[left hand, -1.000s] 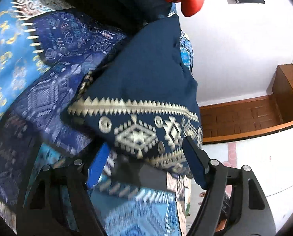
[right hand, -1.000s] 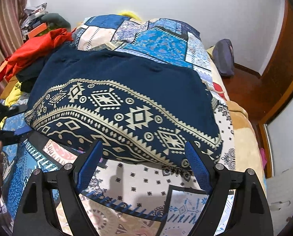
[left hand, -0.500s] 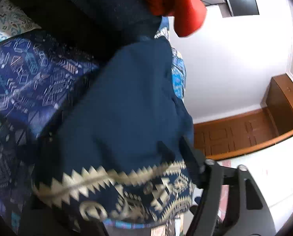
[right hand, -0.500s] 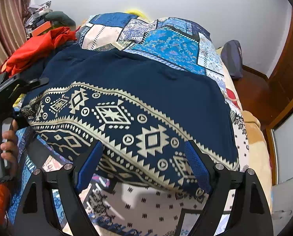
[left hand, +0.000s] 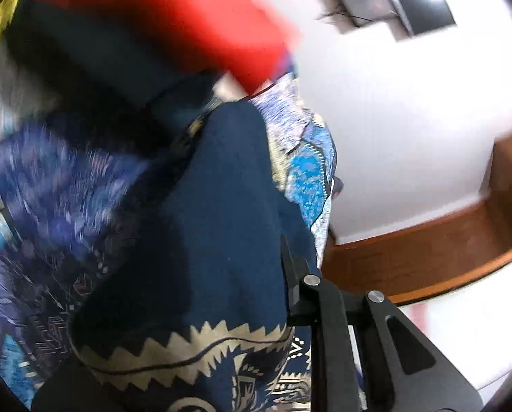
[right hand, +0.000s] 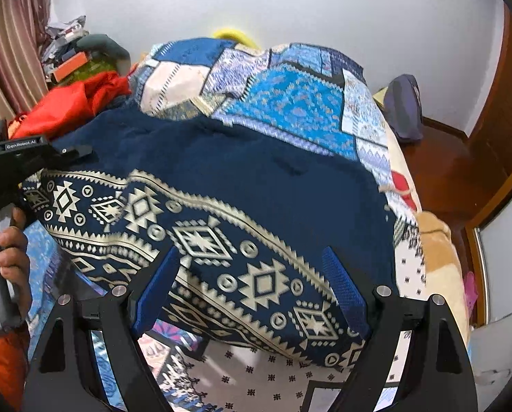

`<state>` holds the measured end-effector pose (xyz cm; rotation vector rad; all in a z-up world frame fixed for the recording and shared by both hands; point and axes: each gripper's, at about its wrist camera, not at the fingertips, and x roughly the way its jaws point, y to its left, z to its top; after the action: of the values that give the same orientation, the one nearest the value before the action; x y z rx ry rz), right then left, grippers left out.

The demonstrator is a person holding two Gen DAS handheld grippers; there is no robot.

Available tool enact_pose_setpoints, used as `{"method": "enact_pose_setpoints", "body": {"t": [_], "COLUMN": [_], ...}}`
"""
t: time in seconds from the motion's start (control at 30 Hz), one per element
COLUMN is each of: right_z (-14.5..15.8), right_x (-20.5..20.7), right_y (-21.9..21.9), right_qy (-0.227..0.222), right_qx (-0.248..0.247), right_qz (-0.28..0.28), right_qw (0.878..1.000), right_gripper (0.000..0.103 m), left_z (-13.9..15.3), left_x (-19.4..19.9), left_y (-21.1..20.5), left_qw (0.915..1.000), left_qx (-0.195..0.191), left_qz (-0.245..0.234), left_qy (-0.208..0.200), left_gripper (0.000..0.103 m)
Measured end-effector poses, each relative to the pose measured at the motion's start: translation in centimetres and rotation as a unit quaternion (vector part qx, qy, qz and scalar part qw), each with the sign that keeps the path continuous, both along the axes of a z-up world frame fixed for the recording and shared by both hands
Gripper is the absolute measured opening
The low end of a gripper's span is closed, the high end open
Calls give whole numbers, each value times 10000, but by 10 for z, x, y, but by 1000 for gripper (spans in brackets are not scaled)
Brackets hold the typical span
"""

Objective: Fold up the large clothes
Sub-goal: 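Fold the hoodie in half with the left gripper toward the right gripper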

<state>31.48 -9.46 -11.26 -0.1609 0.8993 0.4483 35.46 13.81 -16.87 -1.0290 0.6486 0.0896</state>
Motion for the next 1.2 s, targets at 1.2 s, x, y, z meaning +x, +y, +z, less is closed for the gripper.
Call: {"method": "enact_pose_setpoints", "body": {"t": [1.2], "right_z": [-29], "right_x": [-16], "right_y": [-63], "right_qy": [842], "right_qx": [924], "right_qz": [-542], "right_qw": [9907], "right_gripper": [88], "left_z": [77], "left_x": [-20], "left_y": [-153], "left_qw": [9450], "left_qx": [2671], "left_qz": [-1724], "left_qy": [-766], "left_gripper": [17]}}
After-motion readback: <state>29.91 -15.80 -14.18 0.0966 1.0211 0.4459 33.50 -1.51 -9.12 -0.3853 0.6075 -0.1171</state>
